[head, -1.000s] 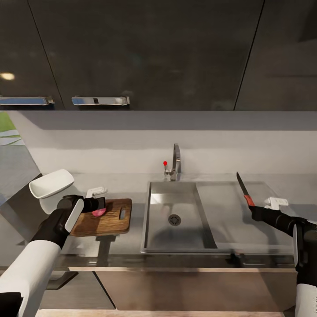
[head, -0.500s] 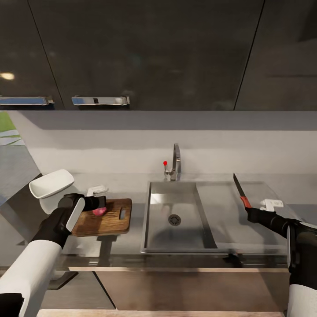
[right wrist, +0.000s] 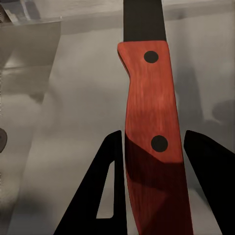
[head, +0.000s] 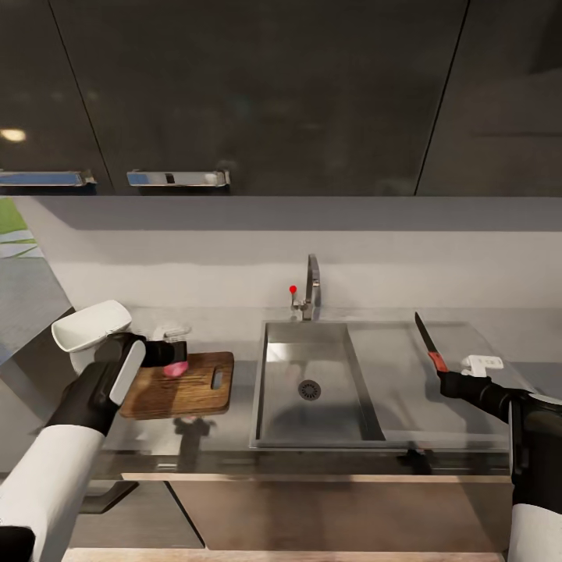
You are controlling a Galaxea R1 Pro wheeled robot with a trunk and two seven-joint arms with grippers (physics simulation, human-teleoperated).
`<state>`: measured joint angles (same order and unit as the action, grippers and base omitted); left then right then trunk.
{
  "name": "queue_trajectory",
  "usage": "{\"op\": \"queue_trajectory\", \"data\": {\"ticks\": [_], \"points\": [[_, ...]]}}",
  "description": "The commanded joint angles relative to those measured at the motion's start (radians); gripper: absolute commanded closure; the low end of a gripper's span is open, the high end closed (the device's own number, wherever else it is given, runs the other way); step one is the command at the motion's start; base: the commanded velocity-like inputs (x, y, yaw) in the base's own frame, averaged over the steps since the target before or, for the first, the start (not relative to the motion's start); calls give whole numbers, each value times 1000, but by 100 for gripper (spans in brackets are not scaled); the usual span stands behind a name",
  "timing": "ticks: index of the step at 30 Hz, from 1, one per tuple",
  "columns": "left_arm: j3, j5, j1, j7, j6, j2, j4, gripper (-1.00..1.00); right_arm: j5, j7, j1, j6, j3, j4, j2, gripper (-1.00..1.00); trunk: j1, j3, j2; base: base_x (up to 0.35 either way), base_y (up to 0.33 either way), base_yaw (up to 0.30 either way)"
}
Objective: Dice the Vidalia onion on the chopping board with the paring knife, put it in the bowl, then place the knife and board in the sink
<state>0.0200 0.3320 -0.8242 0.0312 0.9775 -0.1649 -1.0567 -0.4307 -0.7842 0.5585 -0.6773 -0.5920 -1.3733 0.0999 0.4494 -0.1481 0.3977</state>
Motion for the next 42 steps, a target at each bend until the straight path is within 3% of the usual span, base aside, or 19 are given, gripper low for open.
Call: {"op": "queue_trajectory", "data": {"ticks": [1, 5, 7, 9, 10, 16, 19, 36, 37, 42], "points": [[2, -3, -1, 6, 1, 0, 18, 100, -10, -10, 1, -2, -2, -1, 0, 100, 1, -2, 2, 0, 0, 0], [3, -4, -1, 7, -106, 1, 88, 100, -10, -10, 1, -2, -2, -1, 0, 100, 1, -2, 2, 0, 0, 0], [3, -4, -1, 7, -121, 1, 107, 100, -10, -10, 1, -2, -1, -1, 0, 100, 1, -2, 2, 0, 0, 0], [3, -4, -1, 7, -216, 1, 145, 100, -10, -10, 1, -2, 0, -1, 0, 100, 1, -2, 2, 0, 0, 0], [3, -4, -1, 7, -233, 1, 155, 100, -10, -10, 1, -2, 0, -1, 0, 100, 1, -2, 2, 0, 0, 0], [3, -5, -1, 9, -250, 1, 194, 100, -10, -9, 1, -2, 0, -1, 0, 100, 1, -2, 2, 0, 0, 0], [15, -5, -1, 9, -372, 1, 249, 100, -10, -9, 1, -2, 0, 0, 0, 100, 1, -2, 2, 0, 0, 0], [23, -5, -1, 9, -384, 3, 261, 100, -10, -9, 1, -2, 0, 0, -3, 100, 1, -2, 2, 0, 0, 0], [24, -5, -1, 9, -384, 4, 261, -100, -10, -9, 1, -2, 0, 0, -3, 100, 1, -2, 2, 0, 0, 0], [24, -5, -1, 9, -382, 4, 259, -100, -10, -9, 1, -2, 0, 4, -3, 100, 1, -2, 2, 0, 0, 0]]}}
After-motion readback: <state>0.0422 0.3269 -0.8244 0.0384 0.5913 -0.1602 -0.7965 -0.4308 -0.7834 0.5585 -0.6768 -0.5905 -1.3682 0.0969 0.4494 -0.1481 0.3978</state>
